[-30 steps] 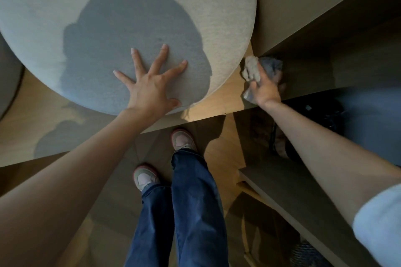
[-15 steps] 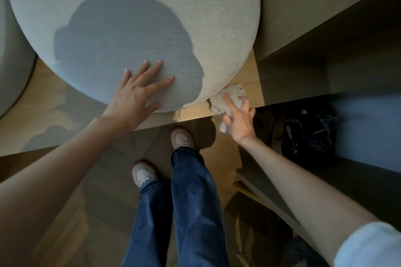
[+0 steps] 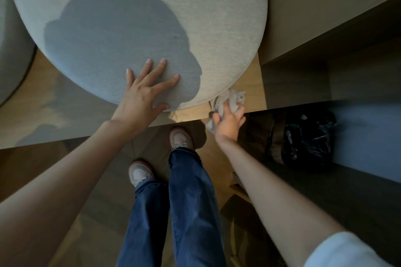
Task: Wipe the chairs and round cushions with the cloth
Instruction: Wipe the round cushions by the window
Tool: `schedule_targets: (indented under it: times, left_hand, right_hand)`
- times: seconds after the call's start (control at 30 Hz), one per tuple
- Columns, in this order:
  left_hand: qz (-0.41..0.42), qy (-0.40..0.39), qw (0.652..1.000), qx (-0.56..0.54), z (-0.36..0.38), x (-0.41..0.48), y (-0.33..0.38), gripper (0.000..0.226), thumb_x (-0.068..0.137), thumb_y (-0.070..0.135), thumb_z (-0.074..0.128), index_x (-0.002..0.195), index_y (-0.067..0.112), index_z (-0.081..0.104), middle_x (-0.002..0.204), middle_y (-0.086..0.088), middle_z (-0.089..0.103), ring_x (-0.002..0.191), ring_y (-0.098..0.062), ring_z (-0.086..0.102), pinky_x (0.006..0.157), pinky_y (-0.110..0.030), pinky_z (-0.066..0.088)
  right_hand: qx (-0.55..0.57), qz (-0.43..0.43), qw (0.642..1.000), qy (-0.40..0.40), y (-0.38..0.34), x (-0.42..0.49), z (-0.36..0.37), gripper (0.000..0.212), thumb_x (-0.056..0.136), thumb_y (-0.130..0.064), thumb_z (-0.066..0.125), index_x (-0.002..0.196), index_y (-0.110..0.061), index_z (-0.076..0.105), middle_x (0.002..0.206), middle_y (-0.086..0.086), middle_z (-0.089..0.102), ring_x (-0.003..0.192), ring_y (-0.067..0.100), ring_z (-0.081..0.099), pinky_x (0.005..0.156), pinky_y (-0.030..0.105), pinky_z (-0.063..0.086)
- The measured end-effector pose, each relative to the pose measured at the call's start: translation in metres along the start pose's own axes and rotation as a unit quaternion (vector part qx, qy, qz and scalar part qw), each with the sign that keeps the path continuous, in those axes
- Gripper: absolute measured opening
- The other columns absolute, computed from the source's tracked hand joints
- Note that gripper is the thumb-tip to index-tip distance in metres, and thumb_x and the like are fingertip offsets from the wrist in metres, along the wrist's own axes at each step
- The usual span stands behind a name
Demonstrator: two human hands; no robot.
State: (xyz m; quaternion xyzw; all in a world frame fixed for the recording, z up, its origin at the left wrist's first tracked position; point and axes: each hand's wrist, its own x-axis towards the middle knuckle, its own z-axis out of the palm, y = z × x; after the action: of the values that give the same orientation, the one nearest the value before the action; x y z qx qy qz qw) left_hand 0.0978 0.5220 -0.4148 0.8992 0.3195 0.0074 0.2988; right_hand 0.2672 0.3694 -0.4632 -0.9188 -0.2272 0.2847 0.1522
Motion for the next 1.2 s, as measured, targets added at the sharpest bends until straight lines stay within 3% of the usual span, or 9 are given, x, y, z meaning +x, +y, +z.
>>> schedule_targets:
  times: [0.13,0.37,0.47,0.57,0.73,0.83,1.03,1.2]
  left_hand:
    - [-0.008,-0.006,0.997,-0.075,-0.02,-0.01,-0.011,0.06,0.088,0.003,0.063,0.142,0.022,0.044,0.158,-0.007,0.019,0.147,-0.031,0.011,0.119,-0.047,0.011]
    - [-0.103,0.047,0.988,-0.102,-0.041,-0.085,-0.048,0.059,0.09,0.002,0.06,0.144,0.021,0.042,0.155,-0.007,0.03,0.142,-0.028,0.028,0.115,-0.051,0.026]
    - [-0.134,0.058,0.985,-0.097,-0.046,-0.124,-0.063,0.062,0.091,0.003,0.06,0.145,0.023,0.04,0.155,-0.007,0.029,0.144,-0.027,0.025,0.116,-0.048,0.023]
    - [-0.169,0.081,0.978,-0.089,-0.055,-0.156,-0.08,0.063,0.091,0.004,0.06,0.146,0.025,0.037,0.156,-0.007,0.028,0.145,-0.026,0.02,0.117,-0.045,0.021]
    - [-0.219,0.115,0.966,-0.079,-0.08,-0.191,-0.102,0.062,0.094,0.007,0.055,0.148,0.026,0.033,0.158,-0.003,0.02,0.148,-0.023,0.011,0.116,-0.041,0.015]
    - [-0.243,0.133,0.958,-0.07,-0.095,-0.202,-0.12,0.061,0.096,0.01,0.052,0.15,0.026,0.029,0.16,-0.001,0.013,0.148,-0.021,0.004,0.117,-0.042,0.013]
    - [-0.286,0.128,0.948,-0.063,-0.119,-0.217,-0.16,0.062,0.097,0.014,0.051,0.152,0.025,0.024,0.161,-0.004,0.009,0.148,-0.024,-0.001,0.12,-0.047,0.011]
    - [-0.34,0.124,0.931,-0.037,-0.126,-0.215,-0.197,0.062,0.098,0.023,0.05,0.152,0.03,0.02,0.162,-0.003,0.002,0.148,-0.028,-0.008,0.118,-0.051,0.004]
  right_hand:
    - [-0.012,0.004,1.0,-0.013,-0.009,-0.024,0.018,0.045,0.094,-0.022,0.056,0.139,-0.019,0.048,0.145,0.014,0.018,0.123,0.032,0.027,0.103,0.034,0.029]
    - [-0.062,-0.072,0.991,-0.09,-0.039,-0.077,0.048,0.049,0.095,-0.024,0.057,0.142,-0.024,0.045,0.148,0.01,0.016,0.126,0.03,0.026,0.105,0.031,0.031]
    - [-0.075,-0.11,0.984,-0.117,-0.069,-0.102,0.078,0.059,0.095,-0.022,0.056,0.148,-0.033,0.033,0.145,0.01,0.016,0.121,0.029,0.028,0.104,0.034,0.033]
    - [-0.105,-0.07,0.988,-0.088,-0.102,-0.113,0.101,0.057,0.095,-0.03,0.053,0.149,-0.029,0.032,0.143,0.013,0.02,0.119,0.032,0.032,0.101,0.037,0.036]
    - [-0.184,-0.137,0.965,-0.125,-0.144,-0.125,0.13,0.062,0.097,-0.039,0.047,0.152,-0.03,0.018,0.143,0.016,0.017,0.12,0.033,0.033,0.098,0.041,0.04]
    - [-0.182,-0.12,0.967,-0.131,-0.172,-0.128,0.143,0.061,0.099,-0.037,0.044,0.152,-0.027,0.016,0.146,0.016,0.013,0.125,0.035,0.029,0.097,0.044,0.039]
    - [-0.237,-0.235,0.92,-0.208,-0.219,-0.128,0.163,0.062,0.1,-0.037,0.043,0.153,-0.029,0.013,0.149,0.014,0.01,0.13,0.034,0.022,0.106,0.046,0.033]
    - [-0.262,-0.329,0.891,-0.172,-0.264,-0.103,0.188,0.069,0.097,-0.029,0.048,0.154,-0.029,0.009,0.149,0.016,0.014,0.13,0.033,0.025,0.11,0.04,0.025]
